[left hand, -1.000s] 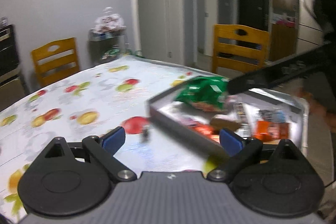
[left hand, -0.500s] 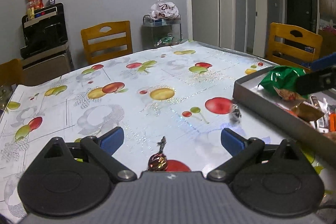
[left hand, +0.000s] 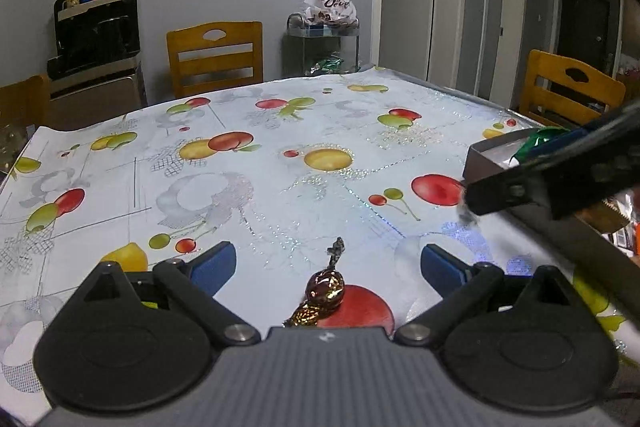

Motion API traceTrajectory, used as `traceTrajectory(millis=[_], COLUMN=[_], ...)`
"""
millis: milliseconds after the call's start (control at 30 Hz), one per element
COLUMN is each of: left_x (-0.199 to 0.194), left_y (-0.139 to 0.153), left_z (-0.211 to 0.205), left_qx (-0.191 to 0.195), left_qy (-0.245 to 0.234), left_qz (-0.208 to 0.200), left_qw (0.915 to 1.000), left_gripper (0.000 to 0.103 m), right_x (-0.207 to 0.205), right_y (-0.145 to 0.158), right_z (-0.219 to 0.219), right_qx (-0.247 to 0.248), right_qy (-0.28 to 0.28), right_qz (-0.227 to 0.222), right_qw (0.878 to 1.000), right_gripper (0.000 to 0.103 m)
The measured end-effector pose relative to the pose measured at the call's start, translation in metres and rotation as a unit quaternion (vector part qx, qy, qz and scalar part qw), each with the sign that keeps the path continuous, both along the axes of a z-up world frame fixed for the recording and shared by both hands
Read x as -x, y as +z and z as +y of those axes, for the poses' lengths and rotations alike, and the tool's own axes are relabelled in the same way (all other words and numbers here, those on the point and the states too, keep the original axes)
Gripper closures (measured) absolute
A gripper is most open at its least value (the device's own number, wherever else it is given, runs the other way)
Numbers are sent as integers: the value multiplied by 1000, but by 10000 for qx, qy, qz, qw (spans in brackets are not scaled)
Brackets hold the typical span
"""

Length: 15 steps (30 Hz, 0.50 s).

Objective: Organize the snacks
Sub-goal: 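Move both grippers back over the gold chocolate and panda packet on the table, then grasp the gold-wrapped chocolate with the left gripper while the right grasps the panda packet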

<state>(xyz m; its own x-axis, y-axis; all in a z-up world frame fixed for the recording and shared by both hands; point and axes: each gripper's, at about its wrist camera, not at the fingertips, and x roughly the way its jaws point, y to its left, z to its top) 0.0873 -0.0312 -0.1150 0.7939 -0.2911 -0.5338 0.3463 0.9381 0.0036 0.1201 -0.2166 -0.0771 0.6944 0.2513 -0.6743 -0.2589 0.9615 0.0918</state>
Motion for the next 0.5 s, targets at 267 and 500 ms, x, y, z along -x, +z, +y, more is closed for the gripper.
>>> traceTrajectory(millis=[267,500], left_x=[-13,-16], left_y=[-9,-12], left_z=[4,3], left_qx=[107,106], left_qy=[172,132], left_qz=[207,205], left_qw=[9996,9996], left_gripper=[3,3], right_x=[-26,-36], right_y=[-22,-32], right_z=[5,9], right_qx=[236,283], right_qy=[-125,-194], right_qz=[300,342], right_qw=[9992,9988], right_gripper=[36,41])
